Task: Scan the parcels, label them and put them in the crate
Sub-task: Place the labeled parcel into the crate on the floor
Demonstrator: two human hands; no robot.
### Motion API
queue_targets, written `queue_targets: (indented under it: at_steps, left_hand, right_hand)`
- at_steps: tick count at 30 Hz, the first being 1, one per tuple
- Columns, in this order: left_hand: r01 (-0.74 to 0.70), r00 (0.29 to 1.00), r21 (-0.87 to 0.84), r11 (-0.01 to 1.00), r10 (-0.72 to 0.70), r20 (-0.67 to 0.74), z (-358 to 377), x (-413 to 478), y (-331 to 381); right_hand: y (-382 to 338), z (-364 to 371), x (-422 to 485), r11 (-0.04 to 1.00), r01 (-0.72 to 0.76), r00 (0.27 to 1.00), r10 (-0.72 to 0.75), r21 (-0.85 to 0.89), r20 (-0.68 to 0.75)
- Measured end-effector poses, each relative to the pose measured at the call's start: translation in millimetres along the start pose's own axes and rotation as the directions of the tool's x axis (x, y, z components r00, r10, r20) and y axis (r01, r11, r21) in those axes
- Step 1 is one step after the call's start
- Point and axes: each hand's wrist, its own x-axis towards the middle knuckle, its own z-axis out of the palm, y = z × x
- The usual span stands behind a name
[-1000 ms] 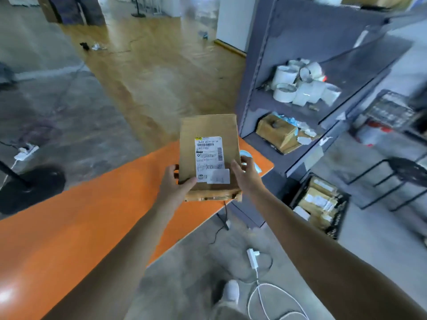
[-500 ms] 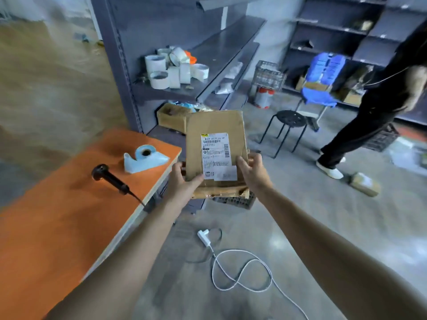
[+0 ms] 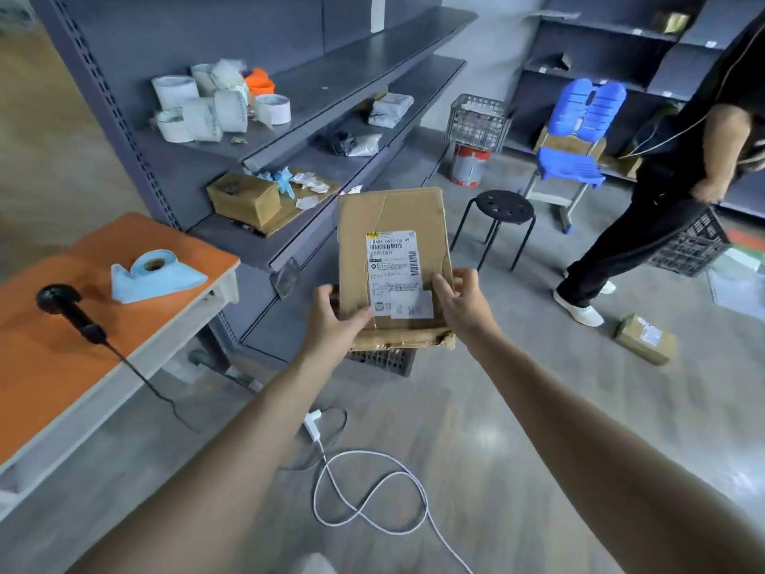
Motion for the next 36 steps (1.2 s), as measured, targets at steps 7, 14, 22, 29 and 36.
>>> queue_targets:
  at_steps: [7,14,22,29,36]
  left_hand:
    - [0.036,0.999,-0.012,0.999,-0.036,-0.034,62,35,15]
    - [0.069,0.997,-0.008,0.998,-0.069,-0.042,117,138,21]
    - [0.137,0.990,-0.062,0.989,-0.138,-0.001,174,318,23]
    - [0.272,0.961,-0.082,0.959,-0.275,-0.025,198,423,9]
    - [0.409,0.895,-0.045,0.911,-0.411,-0.174,237,467,-19]
  right_hand:
    - [23,-36,63,1.000,0.001,0.997,-0.001,0.008,0.075]
    - [40,-50,182,0.998,0.024,0.994,-0.018,-0.051,0.108]
    - [53,-34,377,0.983,0.032,0.983,0.002,-0.180,0.185]
    - [66,-2,506,0.964,0.017,0.953,0.064,-0.265,0.297]
    - [117,34,584,0.931,0.020,0.886,0.153,-0.365,0.439]
